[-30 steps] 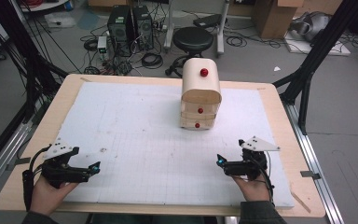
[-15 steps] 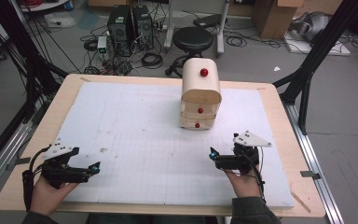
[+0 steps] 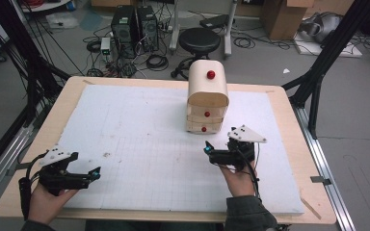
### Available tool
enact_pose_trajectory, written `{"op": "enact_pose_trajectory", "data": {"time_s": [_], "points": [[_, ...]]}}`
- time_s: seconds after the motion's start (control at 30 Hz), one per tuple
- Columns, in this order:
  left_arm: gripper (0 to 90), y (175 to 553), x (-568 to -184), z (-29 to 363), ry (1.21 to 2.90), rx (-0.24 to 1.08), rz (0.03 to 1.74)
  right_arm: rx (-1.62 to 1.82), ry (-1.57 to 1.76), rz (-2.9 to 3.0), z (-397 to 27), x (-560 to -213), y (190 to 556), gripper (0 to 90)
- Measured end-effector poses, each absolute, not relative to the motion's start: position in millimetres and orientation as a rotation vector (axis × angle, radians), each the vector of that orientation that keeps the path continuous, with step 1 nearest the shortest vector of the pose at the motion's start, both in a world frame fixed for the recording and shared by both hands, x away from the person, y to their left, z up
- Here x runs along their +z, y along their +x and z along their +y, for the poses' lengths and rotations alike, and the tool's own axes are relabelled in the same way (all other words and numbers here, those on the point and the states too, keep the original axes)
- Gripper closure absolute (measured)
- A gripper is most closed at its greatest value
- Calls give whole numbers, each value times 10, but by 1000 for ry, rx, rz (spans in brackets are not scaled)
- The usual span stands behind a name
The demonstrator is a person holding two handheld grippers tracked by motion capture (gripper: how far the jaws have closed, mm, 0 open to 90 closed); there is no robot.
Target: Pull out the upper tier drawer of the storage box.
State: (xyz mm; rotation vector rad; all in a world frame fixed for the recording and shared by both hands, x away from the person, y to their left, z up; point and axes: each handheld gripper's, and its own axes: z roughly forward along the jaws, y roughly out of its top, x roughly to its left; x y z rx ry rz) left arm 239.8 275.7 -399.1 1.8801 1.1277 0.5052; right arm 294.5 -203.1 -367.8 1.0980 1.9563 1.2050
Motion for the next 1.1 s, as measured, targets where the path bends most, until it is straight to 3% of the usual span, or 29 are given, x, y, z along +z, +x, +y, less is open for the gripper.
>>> {"op": "enact_pose_trajectory", "data": {"time_s": [0.5,0.57,0.7,0.8,0.9,0.97,1.1], "points": [[17,2439,-4002,2736,1891,499,1126,1206,1067,1868,-1730,-3632,3097,5],[17,2439,-4000,2737,1891,499,1125,1246,1065,1835,-1691,-3647,3146,49],[17,2440,-4008,2730,1896,496,1124,1237,1091,1787,-1649,-3664,3182,54],[17,2440,-4012,2721,1898,496,1123,1240,1147,1702,-1605,-3696,3216,144],[17,2437,-4010,2724,1893,498,1124,1253,1155,1674,-1580,-3715,3229,166],[17,2439,-4010,2735,1892,495,1127,1253,1187,1638,-1533,-3741,3252,272],[17,2442,-4010,2739,1893,495,1126,1196,1207,1610,-1463,-3771,3272,357]]}}
